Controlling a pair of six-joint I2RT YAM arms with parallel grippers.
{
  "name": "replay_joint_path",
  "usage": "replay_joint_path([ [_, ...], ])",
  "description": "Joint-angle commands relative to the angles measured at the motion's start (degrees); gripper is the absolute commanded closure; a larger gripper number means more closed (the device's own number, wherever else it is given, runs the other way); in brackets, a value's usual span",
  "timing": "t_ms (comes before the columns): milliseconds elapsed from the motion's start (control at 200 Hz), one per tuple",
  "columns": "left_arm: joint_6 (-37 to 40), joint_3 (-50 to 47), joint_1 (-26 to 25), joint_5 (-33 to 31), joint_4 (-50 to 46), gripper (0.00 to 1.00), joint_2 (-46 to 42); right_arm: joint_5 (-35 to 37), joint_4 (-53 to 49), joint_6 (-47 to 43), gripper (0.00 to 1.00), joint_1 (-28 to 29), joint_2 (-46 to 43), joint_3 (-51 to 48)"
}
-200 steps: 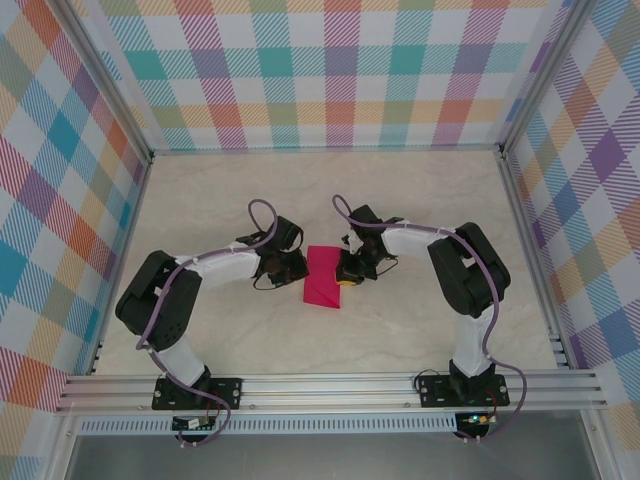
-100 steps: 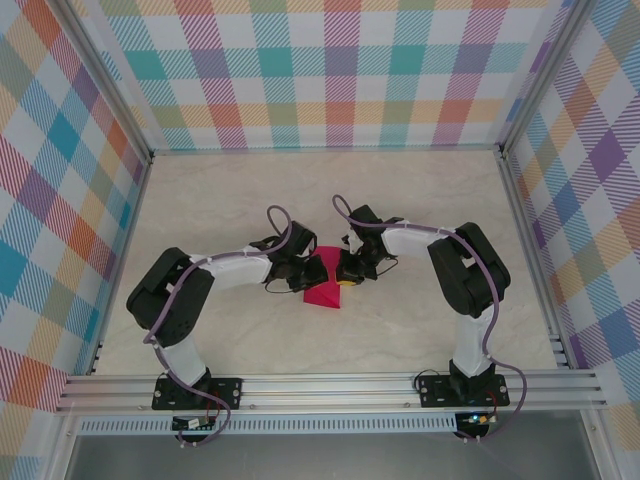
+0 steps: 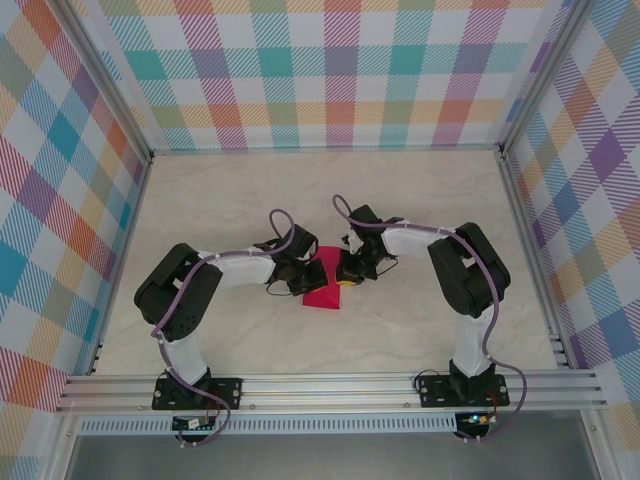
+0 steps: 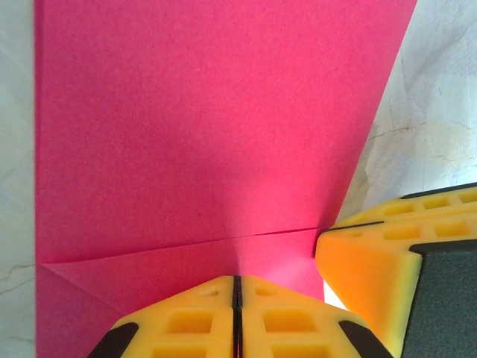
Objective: Fold a paper plane with a square sheet of paper (pick it up from the middle)
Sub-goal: Fold the triangle a second time at the center of the table.
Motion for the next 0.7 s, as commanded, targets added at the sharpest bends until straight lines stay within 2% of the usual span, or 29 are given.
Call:
replay_joint_path([
  [0,-1.1,-2.9,-0.4,-2.2,-3.1,0.91,1.8,5.5,-0.4,-0.6,0.92,0.1,1.4,-2.2],
  [415,-2.4,-5.2,-0.4,-3.2,-2.3,0.92,2.5,-3.6,7.0,0.2,0.88,0.3,-17.2,-11.6],
  [695,-2.7,-5.0,-0.4,-3.0,-2.3,0.92,2.9,-2.8,8.2,1.7,0.88,5.5,-17.9,-13.9],
])
